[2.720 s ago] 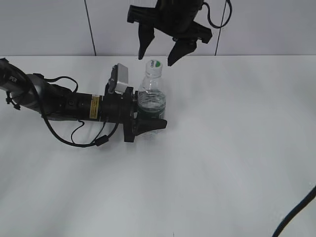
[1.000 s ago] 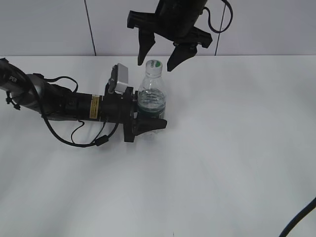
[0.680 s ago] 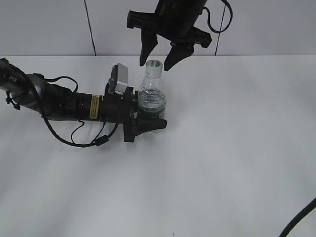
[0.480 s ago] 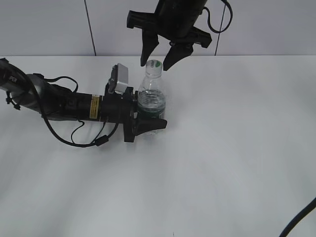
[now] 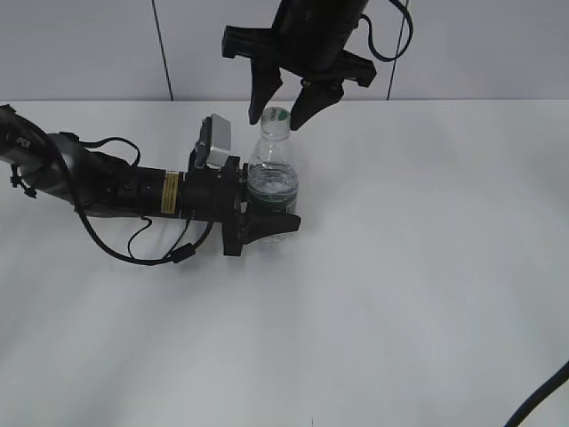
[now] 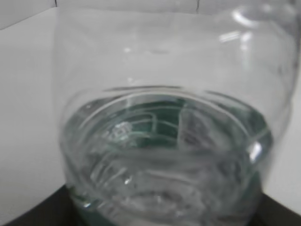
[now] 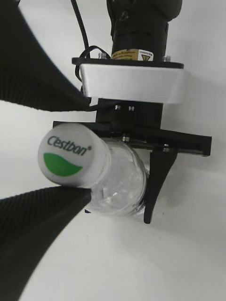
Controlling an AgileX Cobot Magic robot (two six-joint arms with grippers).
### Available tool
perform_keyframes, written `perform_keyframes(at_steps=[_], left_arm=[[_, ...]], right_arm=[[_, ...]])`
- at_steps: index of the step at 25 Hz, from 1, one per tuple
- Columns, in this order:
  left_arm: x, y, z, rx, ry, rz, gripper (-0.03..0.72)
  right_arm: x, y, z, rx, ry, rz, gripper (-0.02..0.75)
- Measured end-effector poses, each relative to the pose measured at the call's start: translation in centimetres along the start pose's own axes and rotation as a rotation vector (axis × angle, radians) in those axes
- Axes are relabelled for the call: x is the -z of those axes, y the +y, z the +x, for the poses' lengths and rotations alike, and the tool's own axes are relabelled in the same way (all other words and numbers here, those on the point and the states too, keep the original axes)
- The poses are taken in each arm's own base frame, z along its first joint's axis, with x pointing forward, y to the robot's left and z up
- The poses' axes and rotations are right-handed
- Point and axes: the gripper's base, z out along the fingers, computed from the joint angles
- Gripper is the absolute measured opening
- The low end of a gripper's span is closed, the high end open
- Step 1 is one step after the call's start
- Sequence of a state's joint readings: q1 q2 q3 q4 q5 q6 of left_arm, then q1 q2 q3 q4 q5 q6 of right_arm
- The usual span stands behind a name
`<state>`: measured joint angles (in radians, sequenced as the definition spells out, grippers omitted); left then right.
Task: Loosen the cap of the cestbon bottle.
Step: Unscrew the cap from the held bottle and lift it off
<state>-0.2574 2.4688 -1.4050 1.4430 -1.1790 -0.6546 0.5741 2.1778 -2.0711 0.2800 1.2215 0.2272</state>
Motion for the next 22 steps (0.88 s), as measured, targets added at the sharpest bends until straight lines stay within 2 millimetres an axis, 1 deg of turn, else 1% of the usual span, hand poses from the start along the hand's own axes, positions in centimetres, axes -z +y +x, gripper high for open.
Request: perform_keyframes(at_steps=[7,11,15,18,22], left_arm=[[0.00,0.00,0.00,0.000,0.000,0.000,0.412],[0.00,0.00,0.00,0.000,0.000,0.000,0.412],[0.00,0.00,0.00,0.000,0.000,0.000,0.412],[0.00,0.00,0.00,0.000,0.000,0.000,0.412],[0.00,0.00,0.00,0.000,0.000,0.000,0.412]], right_arm=[[-0.02,0.01,0.02,0.009,0.000,0.006,0.391],[-0.02,-0.08,0.01,0.024,-0.001,0.017,0.298],[-0.02,-0.09,0.01,0.063,-0.001,0.017,0.298],[-0.02,-0.09,0.01,0.117,-0.001,0.017,0.298],[-0.02,-0.09,0.01,0.274,0.001,0.017,0.298]])
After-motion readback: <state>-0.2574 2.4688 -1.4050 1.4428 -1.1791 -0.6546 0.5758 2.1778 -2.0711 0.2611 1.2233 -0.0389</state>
